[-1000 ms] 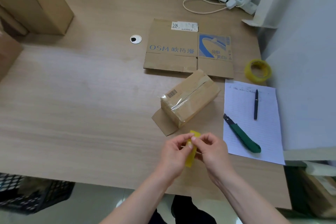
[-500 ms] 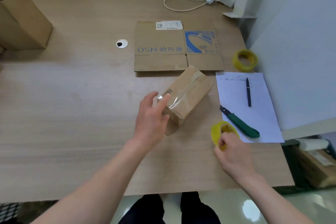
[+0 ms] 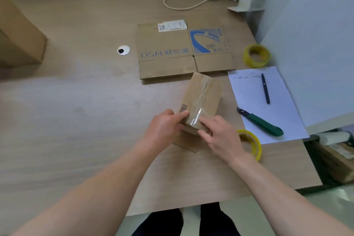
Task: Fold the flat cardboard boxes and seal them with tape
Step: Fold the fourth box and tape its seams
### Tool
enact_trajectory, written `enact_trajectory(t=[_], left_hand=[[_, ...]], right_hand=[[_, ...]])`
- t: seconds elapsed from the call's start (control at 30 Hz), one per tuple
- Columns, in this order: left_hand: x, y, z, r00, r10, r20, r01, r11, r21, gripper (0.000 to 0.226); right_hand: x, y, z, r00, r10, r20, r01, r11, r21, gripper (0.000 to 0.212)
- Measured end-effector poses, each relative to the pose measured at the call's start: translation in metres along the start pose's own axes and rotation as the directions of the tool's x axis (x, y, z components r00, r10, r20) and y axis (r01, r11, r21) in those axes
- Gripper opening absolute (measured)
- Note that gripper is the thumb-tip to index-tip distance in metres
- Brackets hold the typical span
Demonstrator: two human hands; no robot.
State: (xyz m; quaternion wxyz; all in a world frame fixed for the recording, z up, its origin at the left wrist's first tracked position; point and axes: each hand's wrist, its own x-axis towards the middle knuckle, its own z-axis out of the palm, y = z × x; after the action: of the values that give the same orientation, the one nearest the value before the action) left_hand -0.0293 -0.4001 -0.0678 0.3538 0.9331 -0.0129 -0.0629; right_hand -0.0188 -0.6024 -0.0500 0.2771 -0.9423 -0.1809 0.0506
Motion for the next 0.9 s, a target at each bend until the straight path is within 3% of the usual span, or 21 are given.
enact_trajectory(t=[0.13, 0.27, 0.33, 0.43, 0.63, 0.8, 0.9], left_hand=[[0.004, -0.003, -0.006, 0.996, 0.069, 0.053, -0.073, 0.994, 0.082, 0.04], [0.013, -0.007, -0.018, 0.974, 0.171, 0.147, -0.196, 0.963, 0.182, 0.044], [0.017, -0.007, -0.022, 0.965, 0.182, 0.187, -0.221, 0.951, 0.215, 0.044], [0.019, -0.008, -0.028, 0.953, 0.212, 0.217, -0.253, 0.95, 0.184, 0.042], [0.036, -0.017, -0.04, 0.93, 0.17, 0.324, -0.222, 0.966, 0.129, 0.039], [0.041, -0.014, -0.036, 0.958, 0.051, 0.283, -0.08, 0.993, 0.091, 0.044], [0.037, -0.003, -0.03, 0.973, -0.093, 0.214, 0.074, 0.993, 0.093, 0.054]], right_hand=[[0.006, 0.014, -0.004, 0.98, -0.195, 0.049, 0.198, 0.978, -0.059, 0.032], [0.019, 0.019, -0.011, 0.946, -0.292, 0.141, 0.304, 0.95, -0.072, 0.034], [0.023, 0.017, -0.011, 0.959, -0.247, 0.141, 0.254, 0.967, -0.033, 0.035], [0.016, 0.012, -0.002, 0.996, -0.053, 0.073, 0.047, 0.995, 0.089, 0.036], [-0.012, -0.006, 0.023, 0.987, 0.156, 0.041, -0.161, 0.932, 0.325, 0.027], [-0.007, -0.006, 0.019, 0.983, 0.159, 0.091, -0.18, 0.931, 0.318, 0.021], [0.0, -0.013, 0.008, 0.959, 0.129, 0.25, -0.185, 0.96, 0.211, 0.031]])
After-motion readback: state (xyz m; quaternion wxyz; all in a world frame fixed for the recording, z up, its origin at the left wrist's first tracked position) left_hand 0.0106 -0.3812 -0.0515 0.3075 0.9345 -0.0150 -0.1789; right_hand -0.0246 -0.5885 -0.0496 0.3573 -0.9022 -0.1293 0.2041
